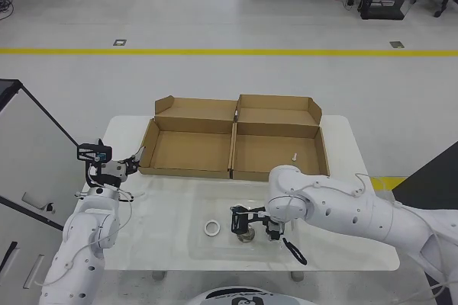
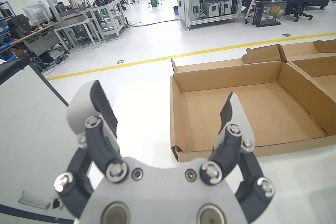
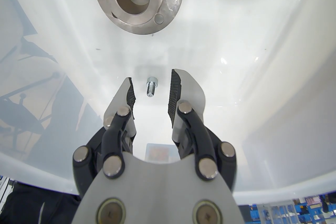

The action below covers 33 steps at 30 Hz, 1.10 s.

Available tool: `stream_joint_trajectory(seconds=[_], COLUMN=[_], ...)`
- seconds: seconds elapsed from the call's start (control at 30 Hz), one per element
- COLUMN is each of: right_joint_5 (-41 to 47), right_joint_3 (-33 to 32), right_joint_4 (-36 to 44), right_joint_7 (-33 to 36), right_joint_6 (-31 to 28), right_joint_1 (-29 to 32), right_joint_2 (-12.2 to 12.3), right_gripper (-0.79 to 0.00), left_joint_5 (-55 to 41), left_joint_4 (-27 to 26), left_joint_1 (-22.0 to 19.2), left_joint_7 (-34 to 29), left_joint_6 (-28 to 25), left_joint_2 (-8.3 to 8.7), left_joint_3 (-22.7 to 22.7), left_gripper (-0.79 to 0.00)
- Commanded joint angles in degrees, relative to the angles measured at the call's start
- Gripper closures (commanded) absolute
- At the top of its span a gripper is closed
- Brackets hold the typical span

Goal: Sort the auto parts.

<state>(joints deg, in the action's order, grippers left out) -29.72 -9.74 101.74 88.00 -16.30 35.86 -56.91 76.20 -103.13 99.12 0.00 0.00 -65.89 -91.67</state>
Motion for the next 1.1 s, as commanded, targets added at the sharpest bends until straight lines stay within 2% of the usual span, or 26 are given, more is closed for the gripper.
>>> stream_joint_trajectory(seconds=[0.0, 0.17, 0.23, 0.27, 0.33, 0.37, 0.4, 0.8, 0.9, 1.07], right_joint_5=[0.00, 0.00, 0.00, 0.00, 0.00, 0.00, 0.00, 0.00, -0.95, -1.76], right_joint_3=[0.00, 0.00, 0.00, 0.00, 0.00, 0.00, 0.00, 0.00, -0.22, -1.14], right_joint_4=[0.00, 0.00, 0.00, 0.00, 0.00, 0.00, 0.00, 0.00, 0.01, 1.29], right_joint_7=[0.00, 0.00, 0.00, 0.00, 0.00, 0.00, 0.00, 0.00, -1.95, -0.53], right_joint_6=[0.00, 0.00, 0.00, 0.00, 0.00, 0.00, 0.00, 0.00, 0.03, 0.36], right_joint_1=[0.00, 0.00, 0.00, 0.00, 0.00, 0.00, 0.00, 0.00, 0.71, 0.69], right_joint_2=[0.00, 0.00, 0.00, 0.00, 0.00, 0.00, 0.00, 0.00, 0.06, 0.48], right_gripper=[-0.209, -0.132, -0.145, -0.200, -0.360, -0.680, -0.785, -0.785, -0.785, -0.785], left_joint_5=[0.00, 0.00, 0.00, 0.00, 0.00, 0.00, 0.00, 0.00, 0.00, 0.00], left_joint_4=[0.00, 0.00, 0.00, 0.00, 0.00, 0.00, 0.00, 0.00, 0.00, 0.00], left_joint_1=[0.00, 0.00, 0.00, 0.00, 0.00, 0.00, 0.00, 0.00, 0.00, 0.00], left_joint_7=[0.00, 0.00, 0.00, 0.00, 0.00, 0.00, 0.00, 0.00, 0.00, 0.00], left_joint_6=[0.00, 0.00, 0.00, 0.00, 0.00, 0.00, 0.00, 0.00, 0.00, 0.00], left_joint_2=[0.00, 0.00, 0.00, 0.00, 0.00, 0.00, 0.00, 0.00, 0.00, 0.00], left_joint_3=[0.00, 0.00, 0.00, 0.00, 0.00, 0.00, 0.00, 0.00, 0.00, 0.00], left_gripper=[-0.785, -0.785, -0.785, -0.785, -0.785, -0.785, -0.785, -0.785, -0.785, -0.785])
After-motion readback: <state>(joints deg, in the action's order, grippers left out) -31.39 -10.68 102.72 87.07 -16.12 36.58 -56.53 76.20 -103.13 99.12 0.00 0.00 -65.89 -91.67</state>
